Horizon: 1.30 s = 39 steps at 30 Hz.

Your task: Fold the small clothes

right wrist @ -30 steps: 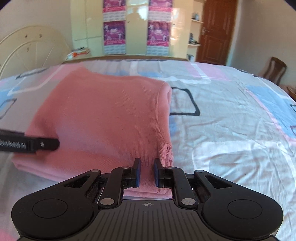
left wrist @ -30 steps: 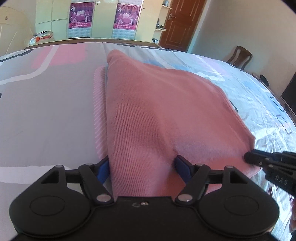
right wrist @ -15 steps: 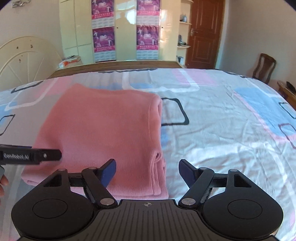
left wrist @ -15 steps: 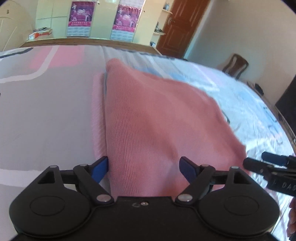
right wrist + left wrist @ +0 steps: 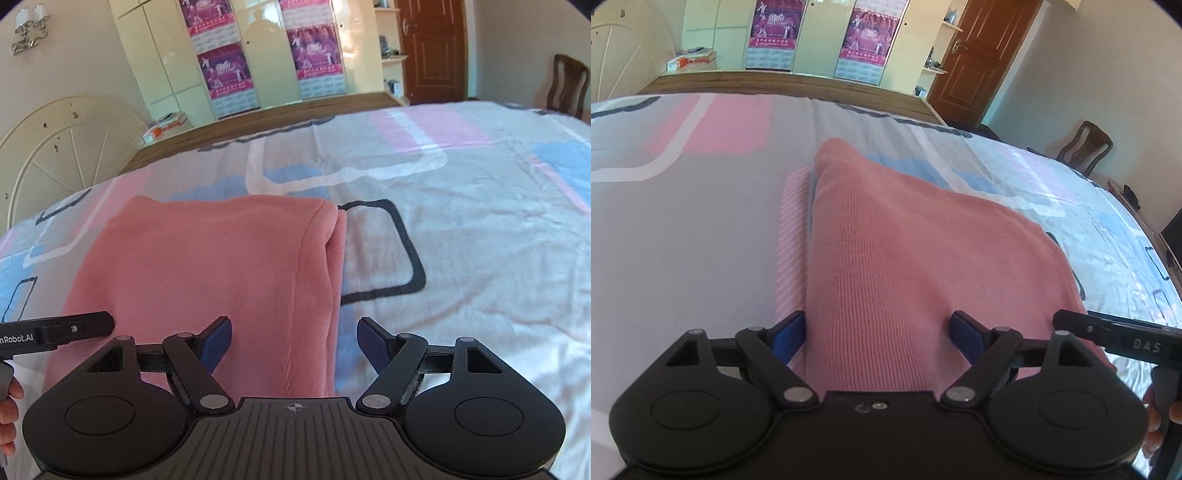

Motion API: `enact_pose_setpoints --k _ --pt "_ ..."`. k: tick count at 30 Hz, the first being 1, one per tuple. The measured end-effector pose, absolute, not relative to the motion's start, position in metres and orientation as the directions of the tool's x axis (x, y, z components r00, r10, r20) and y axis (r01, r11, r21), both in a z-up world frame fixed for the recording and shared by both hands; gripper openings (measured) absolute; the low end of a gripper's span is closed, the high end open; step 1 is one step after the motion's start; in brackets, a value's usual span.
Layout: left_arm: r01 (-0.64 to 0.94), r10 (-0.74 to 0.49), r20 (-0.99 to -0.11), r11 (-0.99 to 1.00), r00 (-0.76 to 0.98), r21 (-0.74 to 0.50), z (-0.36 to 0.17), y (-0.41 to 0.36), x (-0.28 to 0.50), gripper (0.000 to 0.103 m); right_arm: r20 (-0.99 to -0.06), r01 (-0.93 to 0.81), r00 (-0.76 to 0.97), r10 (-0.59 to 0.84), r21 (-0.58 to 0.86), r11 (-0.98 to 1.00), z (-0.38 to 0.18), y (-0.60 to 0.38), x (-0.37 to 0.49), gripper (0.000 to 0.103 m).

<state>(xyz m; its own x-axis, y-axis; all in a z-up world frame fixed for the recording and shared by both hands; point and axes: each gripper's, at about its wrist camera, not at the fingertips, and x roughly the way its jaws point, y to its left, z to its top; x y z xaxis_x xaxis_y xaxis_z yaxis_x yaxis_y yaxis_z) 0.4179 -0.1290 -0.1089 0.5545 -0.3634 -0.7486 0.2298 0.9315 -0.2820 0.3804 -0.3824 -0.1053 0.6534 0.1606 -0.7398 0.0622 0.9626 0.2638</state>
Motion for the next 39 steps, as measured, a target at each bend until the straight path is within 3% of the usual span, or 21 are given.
enact_pose_setpoints --k 4,9,12,13,18,20,23,31,39 --pt "0.229 -0.374 -0.752 0.927 0.543 -0.296 -0.117 -0.135 0.426 0.089 -0.742 0.066 0.641 0.199 0.311 0.948 -0.118 -0.393 0.393 0.075" --pt "0.244 -0.393 -0.753 0.919 0.528 -0.308 -0.122 -0.141 0.433 0.088 -0.711 0.041 0.649 0.270 0.387 0.921 -0.122 -0.395 0.400 0.074" --pt "0.244 -0.419 -0.742 0.908 0.522 -0.341 -0.118 -0.138 0.431 0.070 -0.702 0.020 0.641 0.310 0.419 0.908 -0.121 -0.393 0.397 0.041" --pt "0.243 -0.427 -0.736 0.904 0.526 -0.351 -0.116 -0.136 0.430 0.060 -0.697 0.020 0.637 0.330 0.443 0.896 -0.122 -0.394 0.397 0.034" --pt "0.241 -0.443 -0.730 0.896 0.520 -0.372 -0.121 -0.132 0.435 0.054 -0.683 0.030 0.645 0.343 0.470 0.882 -0.125 -0.398 0.397 0.033" --pt "0.240 -0.444 -0.729 0.896 0.521 -0.374 -0.118 -0.133 0.434 0.044 -0.689 0.031 0.640 0.339 0.464 0.885 -0.121 -0.394 0.395 0.025" --pt "0.258 -0.471 -0.711 0.882 0.523 -0.394 -0.107 -0.131 0.430 0.034 -0.683 0.022 0.634 0.364 0.487 0.873 -0.114 -0.390 0.393 0.023" --pt "0.285 -0.548 -0.643 0.833 0.534 -0.474 -0.076 -0.113 0.421 0.032 -0.607 -0.003 0.673 0.422 0.569 0.822 -0.075 -0.376 0.381 0.022" --pt "0.286 -0.512 -0.608 0.854 0.607 -0.435 -0.037 -0.041 0.403 0.032 -0.556 -0.091 0.673 0.488 0.593 0.800 -0.035 -0.296 0.379 0.022"
